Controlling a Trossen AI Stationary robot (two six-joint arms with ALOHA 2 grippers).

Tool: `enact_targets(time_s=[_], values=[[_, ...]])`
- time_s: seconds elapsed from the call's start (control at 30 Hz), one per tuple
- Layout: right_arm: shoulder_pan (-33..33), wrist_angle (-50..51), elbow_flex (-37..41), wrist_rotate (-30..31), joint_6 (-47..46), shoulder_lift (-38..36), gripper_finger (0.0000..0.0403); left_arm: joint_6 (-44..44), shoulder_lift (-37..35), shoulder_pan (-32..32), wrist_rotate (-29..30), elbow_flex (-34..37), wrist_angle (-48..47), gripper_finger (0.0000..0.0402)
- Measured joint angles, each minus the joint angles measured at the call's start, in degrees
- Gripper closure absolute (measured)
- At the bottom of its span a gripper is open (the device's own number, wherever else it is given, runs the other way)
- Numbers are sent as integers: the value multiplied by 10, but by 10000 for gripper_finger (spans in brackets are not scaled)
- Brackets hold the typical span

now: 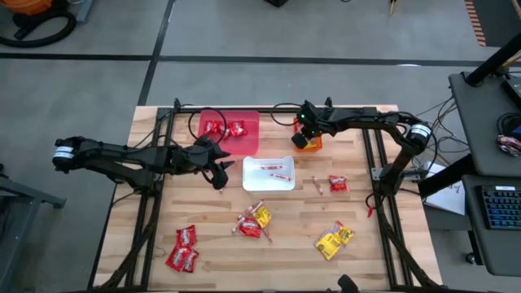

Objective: Sort candy
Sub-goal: Put the yellow candy into the orange bin, then put the red chocolate into the red bin

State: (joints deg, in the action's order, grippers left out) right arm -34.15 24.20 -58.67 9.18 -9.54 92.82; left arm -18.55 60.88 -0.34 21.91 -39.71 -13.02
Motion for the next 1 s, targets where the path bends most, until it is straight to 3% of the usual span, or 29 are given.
enact_targets(time_s=[0.37,0.7,0.87,1.0], values=[[0,-5,-25,12,13,-50,394,-7,0,0,0,0,-1,267],[24,6,-25,-51,17,-94,394,-97,0,-2,-42,0,-69,267],[39,16,-25,-51,22,-110,394,-196,0,-18,-116,0,-126,267],[47,22,-26,-51,32,-114,394,-308,0,-69,-198,0,-182,267]])
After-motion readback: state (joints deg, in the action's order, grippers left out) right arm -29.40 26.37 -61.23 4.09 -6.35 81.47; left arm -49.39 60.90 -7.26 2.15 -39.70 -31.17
